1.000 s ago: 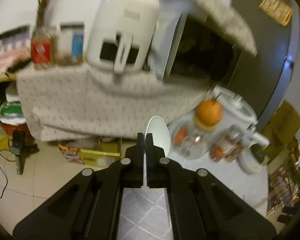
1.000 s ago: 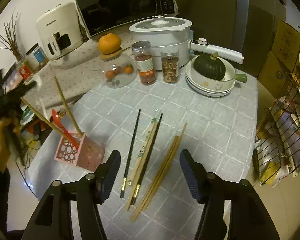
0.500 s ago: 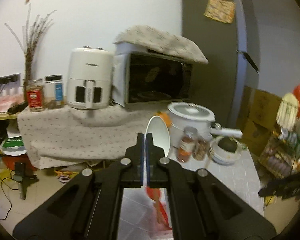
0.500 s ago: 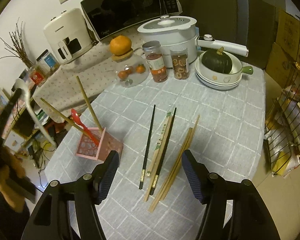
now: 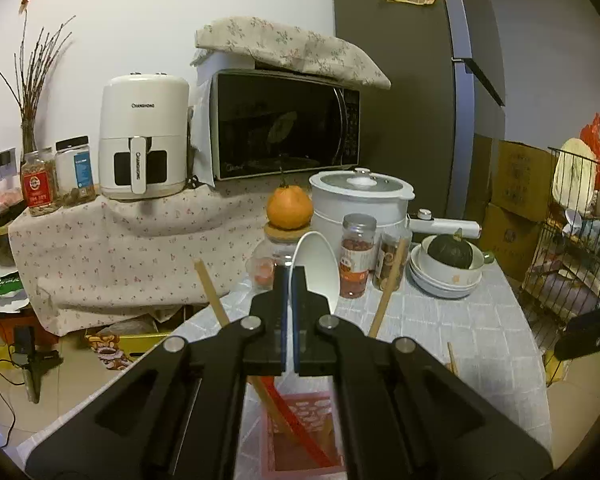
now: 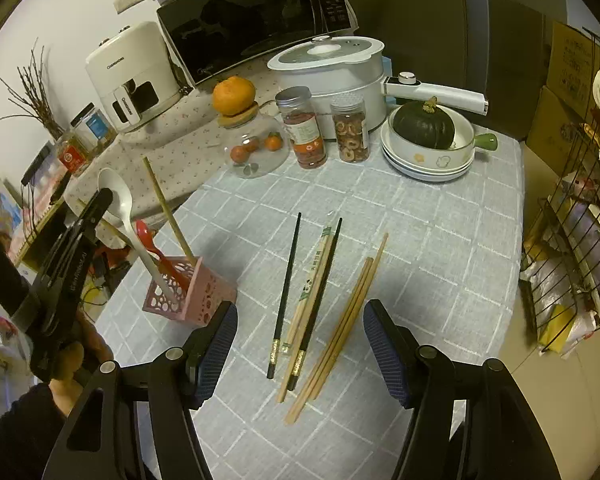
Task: Organize utensils
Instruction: 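Lower the white spoon into the pink basket and open the left gripper, then grasp a wooden chopstick on the table with the right gripper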
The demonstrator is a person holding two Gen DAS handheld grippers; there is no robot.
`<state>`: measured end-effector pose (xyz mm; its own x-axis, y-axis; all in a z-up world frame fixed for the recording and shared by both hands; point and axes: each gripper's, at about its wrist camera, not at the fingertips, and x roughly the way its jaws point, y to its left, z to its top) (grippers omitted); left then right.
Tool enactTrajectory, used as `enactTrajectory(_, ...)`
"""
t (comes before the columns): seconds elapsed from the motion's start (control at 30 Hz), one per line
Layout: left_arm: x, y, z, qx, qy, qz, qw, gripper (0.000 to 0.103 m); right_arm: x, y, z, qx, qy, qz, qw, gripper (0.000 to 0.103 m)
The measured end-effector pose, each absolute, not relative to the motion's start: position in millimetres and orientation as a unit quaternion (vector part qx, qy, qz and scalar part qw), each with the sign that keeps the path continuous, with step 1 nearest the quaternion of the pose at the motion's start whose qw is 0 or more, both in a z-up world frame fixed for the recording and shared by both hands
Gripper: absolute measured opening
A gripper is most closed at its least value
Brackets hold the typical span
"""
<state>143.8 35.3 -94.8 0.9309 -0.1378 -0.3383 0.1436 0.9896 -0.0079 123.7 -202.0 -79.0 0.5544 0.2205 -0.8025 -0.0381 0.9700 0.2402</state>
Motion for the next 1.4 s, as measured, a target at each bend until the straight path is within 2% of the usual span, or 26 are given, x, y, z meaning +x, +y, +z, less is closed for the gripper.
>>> enactTrajectory(0.13, 138.3, 33.5, -95.4, 0.010, 0.187, -0.080, 0.979, 0.003, 123.5, -205.8, -79.9, 0.102, 0.466, 0.072, 0.876, 0.067)
enactTrajectory(0.23, 134.7, 36.2, -91.7, -0.003, 0.205, -0.087, 0.975, 0.017, 122.2, -208.5, -77.8, 0.105, 0.463, 0.069, 0.878, 0.067)
enactTrajectory(0.27, 133.9, 37.6, -89.9, -0.009, 0.208, -0.091, 0.974, 0.029, 121.4, -210.4, -76.7, 0.109, 0.461, 0.068, 0.878, 0.067)
enactTrajectory(0.3, 132.9, 39.5, -87.3, -0.016, 0.216, -0.091, 0.972, 0.034, 120.8, -211.6, -76.2, 0.112, 0.461, 0.068, 0.878, 0.067)
enactTrajectory(0.47, 133.9, 44.7, -79.3, -0.038, 0.280, -0.084, 0.955, 0.041, 118.2, -216.6, -74.6, 0.117, 0.461, 0.068, 0.877, 0.067)
enactTrajectory(0.63, 123.7, 52.3, -68.9, -0.071, 0.346, -0.062, 0.933, 0.059, 122.4, -227.1, -83.3, 0.119, 0.476, 0.057, 0.869, 0.068)
enactTrajectory(0.7, 120.1, 52.6, -68.2, -0.086, 0.390, -0.054, 0.915, 0.072, 126.0, -233.3, -89.4, 0.124, 0.485, 0.050, 0.864, 0.068)
enactTrajectory(0.8, 113.2, 52.2, -77.7, -0.103, 0.439, -0.052, 0.891, 0.079, 129.1, -240.1, -98.0, 0.126, 0.497, 0.039, 0.858, 0.068)
enactTrajectory(1.07, 112.1, 39.7, -119.9, -0.105, 0.527, -0.076, 0.840, 0.082, 146.6, -251.0, -138.5, 0.119, 0.542, 0.019, 0.832, 0.068)
enactTrajectory(1.23, 112.3, 32.6, -121.2, -0.083, 0.535, -0.094, 0.835, 0.082, 170.5, -254.7, -166.1, 0.114, 0.566, 0.011, 0.816, 0.067)
enactTrajectory(1.3, 113.4, 34.3, -121.8, -0.079, 0.539, -0.097, 0.833, 0.082, 183.1, -255.7, -178.1, 0.124, 0.574, 0.012, 0.809, 0.062)
enactTrajectory(1.4, 116.1, 41.6, -124.0, -0.074, 0.539, -0.096, 0.834, 0.082, 198.3, -253.4, -196.5, 0.146, 0.588, 0.027, 0.795, 0.048)
